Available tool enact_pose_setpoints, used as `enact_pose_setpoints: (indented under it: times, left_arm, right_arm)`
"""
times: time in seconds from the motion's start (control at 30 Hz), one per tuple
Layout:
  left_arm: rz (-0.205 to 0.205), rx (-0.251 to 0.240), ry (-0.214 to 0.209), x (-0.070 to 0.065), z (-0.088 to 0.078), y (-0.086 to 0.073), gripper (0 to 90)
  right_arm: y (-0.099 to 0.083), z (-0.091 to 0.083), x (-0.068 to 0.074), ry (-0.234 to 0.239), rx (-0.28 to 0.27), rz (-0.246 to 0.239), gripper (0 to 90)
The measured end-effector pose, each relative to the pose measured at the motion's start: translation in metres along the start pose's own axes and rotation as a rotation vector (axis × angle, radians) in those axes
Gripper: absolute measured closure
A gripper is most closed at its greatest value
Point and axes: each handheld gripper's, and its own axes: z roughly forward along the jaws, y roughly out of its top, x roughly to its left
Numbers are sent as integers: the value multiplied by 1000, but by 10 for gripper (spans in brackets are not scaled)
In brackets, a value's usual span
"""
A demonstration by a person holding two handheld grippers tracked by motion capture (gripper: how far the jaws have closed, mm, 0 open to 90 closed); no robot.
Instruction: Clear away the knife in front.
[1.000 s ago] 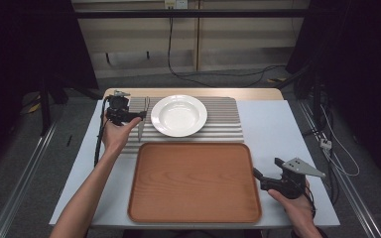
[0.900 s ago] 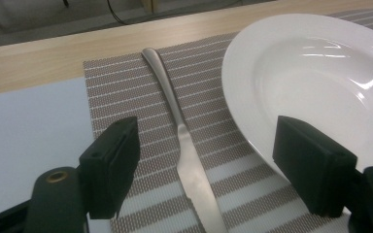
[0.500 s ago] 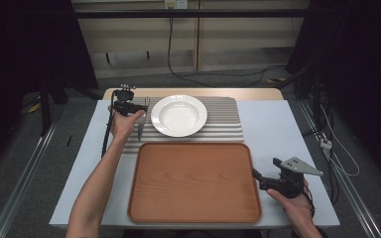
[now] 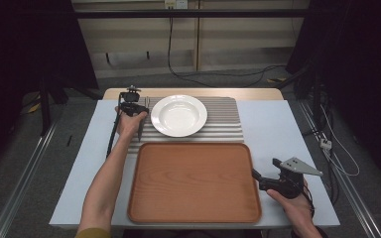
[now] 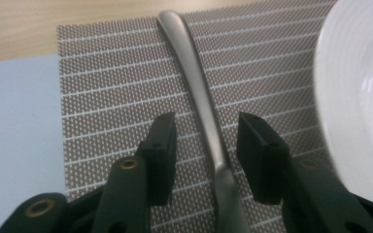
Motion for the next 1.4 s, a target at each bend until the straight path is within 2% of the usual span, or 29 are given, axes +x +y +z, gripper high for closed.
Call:
enact_pose_setpoints:
  times: [0.13, 0.2, 0.3, 0.37, 0.4, 0.63, 0.77, 0.97, 1.07, 1.23, 1.3, 1.4]
  left_arm:
    - [30, 28, 28, -3, 3, 6, 663]
    - [36, 26, 35, -5, 4, 7, 687]
    - [14, 25, 34, -5, 6, 9, 711]
    - [25, 31, 31, -4, 6, 9, 712]
    - [12, 25, 31, -5, 6, 10, 713]
    - [16, 65, 38, -6, 7, 15, 716]
    - [6, 72, 34, -5, 7, 16, 721]
    - [9, 82, 30, -6, 8, 18, 783]
    - [5, 98, 6, -4, 6, 18, 797]
    - [40, 121, 4, -5, 3, 17, 799]
    - [32, 117, -2, -4, 3, 16, 798]
    - [45, 130, -7, -4, 2, 17, 798]
  right_arm:
    - [0, 0, 0, 2, 0, -1, 113]
    - [0, 0, 0, 4, -1, -2, 113]
    - [0, -1, 0, 8, -2, -3, 113]
    - [0, -1, 0, 10, -2, -3, 113]
    - [0, 0, 0, 16, 0, -2, 115]
    - [0, -1, 0, 18, 2, 0, 115]
    - [0, 0, 0, 18, 2, 0, 115]
    - [0, 0, 0, 18, 2, 0, 114]
    - [0, 0, 0, 19, 2, 0, 114]
    - [0, -1, -1, 18, 0, -1, 115]
    - [0, 0, 0, 18, 2, 0, 115]
    - [0, 0, 0, 19, 1, 3, 115]
